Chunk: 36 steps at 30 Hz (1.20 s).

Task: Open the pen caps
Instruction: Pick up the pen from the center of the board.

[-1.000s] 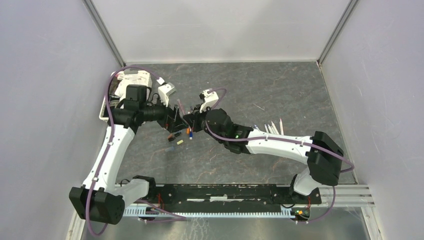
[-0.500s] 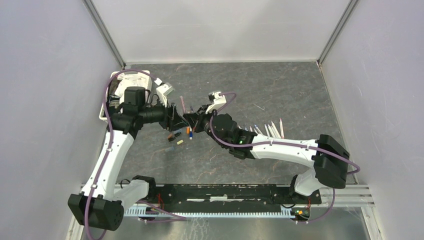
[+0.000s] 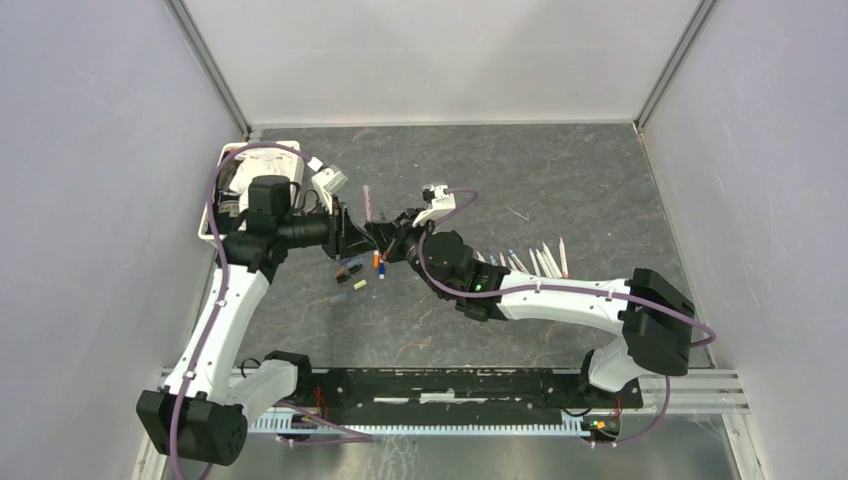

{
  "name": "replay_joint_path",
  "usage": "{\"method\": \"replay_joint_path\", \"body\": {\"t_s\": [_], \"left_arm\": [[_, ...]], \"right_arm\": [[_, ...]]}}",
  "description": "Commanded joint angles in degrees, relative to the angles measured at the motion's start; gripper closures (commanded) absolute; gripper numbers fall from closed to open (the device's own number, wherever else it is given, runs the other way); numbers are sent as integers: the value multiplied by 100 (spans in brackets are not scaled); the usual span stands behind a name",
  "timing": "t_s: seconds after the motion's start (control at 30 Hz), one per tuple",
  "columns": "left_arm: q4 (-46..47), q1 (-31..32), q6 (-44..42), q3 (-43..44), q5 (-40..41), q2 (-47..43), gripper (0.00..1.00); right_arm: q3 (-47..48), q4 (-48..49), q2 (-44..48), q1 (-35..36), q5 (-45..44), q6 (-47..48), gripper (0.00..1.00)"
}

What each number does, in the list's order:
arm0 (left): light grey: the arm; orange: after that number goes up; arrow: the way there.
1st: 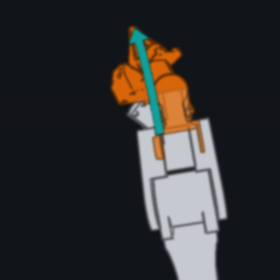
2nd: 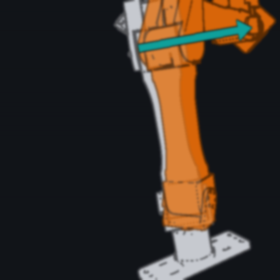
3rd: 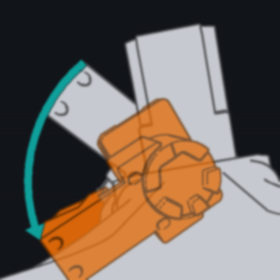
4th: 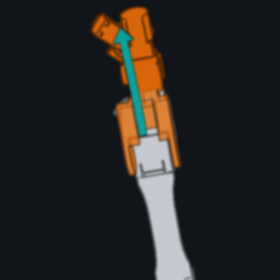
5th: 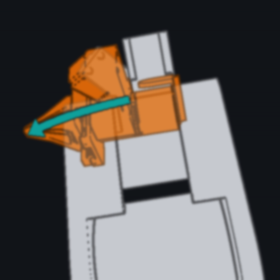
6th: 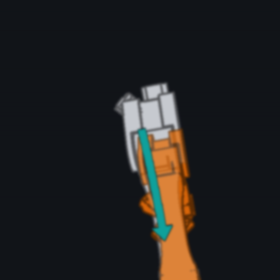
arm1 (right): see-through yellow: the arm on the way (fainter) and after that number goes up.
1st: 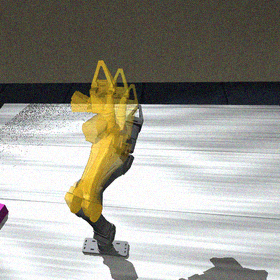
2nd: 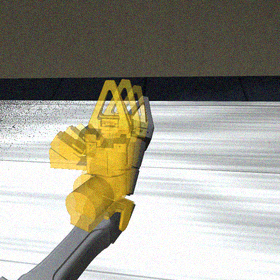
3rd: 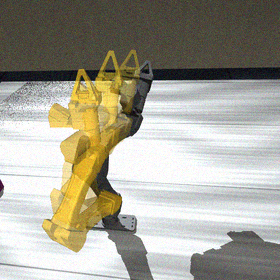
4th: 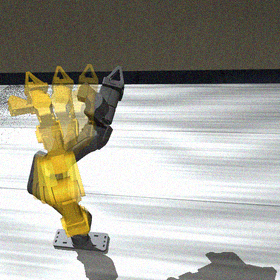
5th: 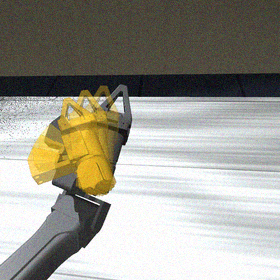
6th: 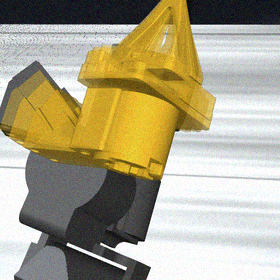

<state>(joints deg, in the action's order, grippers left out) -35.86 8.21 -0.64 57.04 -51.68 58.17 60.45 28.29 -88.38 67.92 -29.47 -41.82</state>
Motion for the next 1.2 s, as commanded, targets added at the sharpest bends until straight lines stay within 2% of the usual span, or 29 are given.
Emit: {"method": "replay_joint_path", "body": {"t_s": [0.0,0.03,0.1,0.13,0.2,0.27,0.3,0.37,0.6,0.73,0.97,1.03,1.17], "left_arm": [[377,-3,217,44,-125,16,61],[397,-3,218,42,-161,25,68],[361,-3,137,36,-125,51,95],[292,-3,12,48,-56,66,97],[40,-3,-470,106,142,69,98],[-226,-3,-982,155,498,39,98],[-355,-3,-1316,154,672,18,98],[-672,-3,-2073,142,1003,-5,98],[-1625,-3,-4824,-103,1800,-268,98],[-1953,5,-6164,-276,2037,-594,98],[-2255,6,-7475,-263,2361,-841,98],[-2270,14,-7710,-263,2426,-851,98],[-2358,27,-8047,-214,2398,-840,98]], "right_arm": [[307,901,-99,215,259,-386,100],[324,897,-113,225,275,-387,100],[319,907,-114,239,255,-383,100],[327,883,-102,240,259,-368,100],[316,765,-26,233,212,-250,98],[323,448,131,217,110,-126,83],[337,311,214,165,140,-51,71],[505,-263,349,-67,482,-47,60],[1250,-2221,734,-1332,2514,364,43],[2021,-3521,389,-1690,3443,691,42],[2751,-4072,-722,-1723,5590,729,46],[2758,-3998,-889,-1685,5954,685,47],[2957,-4225,-1131,-1575,6050,822,48]]}}
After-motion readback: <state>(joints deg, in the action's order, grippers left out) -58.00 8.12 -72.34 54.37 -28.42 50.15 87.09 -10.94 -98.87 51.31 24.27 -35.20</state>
